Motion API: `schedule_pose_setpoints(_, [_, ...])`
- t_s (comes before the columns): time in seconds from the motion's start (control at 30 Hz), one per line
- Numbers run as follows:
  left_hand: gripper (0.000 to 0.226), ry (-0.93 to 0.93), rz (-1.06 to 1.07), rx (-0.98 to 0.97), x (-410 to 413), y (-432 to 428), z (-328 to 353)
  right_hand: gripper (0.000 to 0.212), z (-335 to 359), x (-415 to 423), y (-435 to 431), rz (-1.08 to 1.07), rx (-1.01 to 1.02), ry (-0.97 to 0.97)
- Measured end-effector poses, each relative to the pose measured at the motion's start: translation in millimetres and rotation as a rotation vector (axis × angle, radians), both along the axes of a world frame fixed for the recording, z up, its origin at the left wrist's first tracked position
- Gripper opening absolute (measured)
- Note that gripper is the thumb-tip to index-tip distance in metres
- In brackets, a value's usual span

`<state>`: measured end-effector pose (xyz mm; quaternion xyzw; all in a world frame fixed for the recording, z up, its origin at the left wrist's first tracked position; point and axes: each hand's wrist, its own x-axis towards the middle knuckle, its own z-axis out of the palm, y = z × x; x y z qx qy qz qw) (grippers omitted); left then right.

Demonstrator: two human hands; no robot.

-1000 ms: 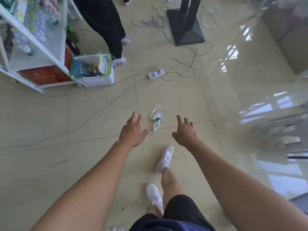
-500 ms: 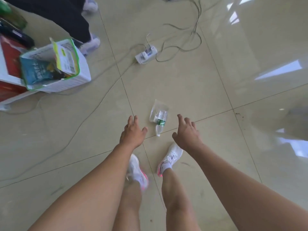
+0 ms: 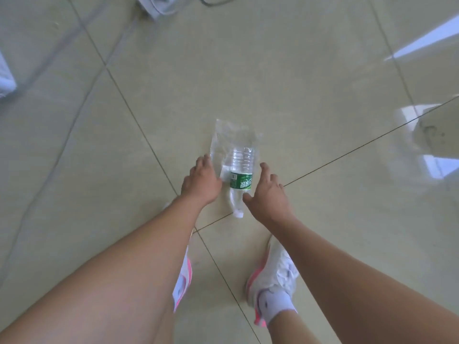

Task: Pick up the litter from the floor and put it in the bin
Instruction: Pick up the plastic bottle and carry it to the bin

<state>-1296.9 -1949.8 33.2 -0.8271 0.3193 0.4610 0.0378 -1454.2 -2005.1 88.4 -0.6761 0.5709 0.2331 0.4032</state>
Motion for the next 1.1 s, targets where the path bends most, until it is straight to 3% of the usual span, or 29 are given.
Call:
schedule_pose_setpoints(0.1, [0.082, -0.007, 0.251, -0.026, 5.4, -38.0, -48.3, 0.081, -52.4, 7.1, -3.1, -0.088, 0.009, 0.010])
schedule_pose_setpoints(0.2, [0.065, -0.055, 0.421, 0.004, 9.5, -55.9, -77.9, 0.066, -84.0, 13.8, 2.1, -0.190, 0.065, 0.016])
schedule_pose_setpoints(0.37, [0.034, -0.010, 0.380, 0.080, 19.9, -48.7, -94.2, 0.056, -101.1, 19.1, 12.2, -0.315, 0.116, 0.003])
schedule_pose_setpoints(0.53, [0.011, -0.023, 0.260, -0.041, 29.6, -41.0, -48.3, 0.049, -64.5, 5.5, 3.5, -0.317, 0.114, 0.002])
schedule_pose_setpoints(0.73, [0.007, -0.006, 0.121, -0.186, 38.2, -54.8, 116.8, 0.050, 98.8, -31.1, -24.7, -0.467, 0.046, -0.057])
schedule_pose_setpoints(0.9, [0.006, 0.009, -0.131, -0.256, 44.5, -97.7, 330.9, 0.047, 303.3, -74.3, -59.5, -0.572, -0.061, -0.062])
schedule_pose_setpoints(1.1, [0.024, 0.105, -0.454, -0.306, -12.7, -141.1, 565.1, 0.051, 535.0, -131.2, -75.5, -0.714, -0.212, -0.080])
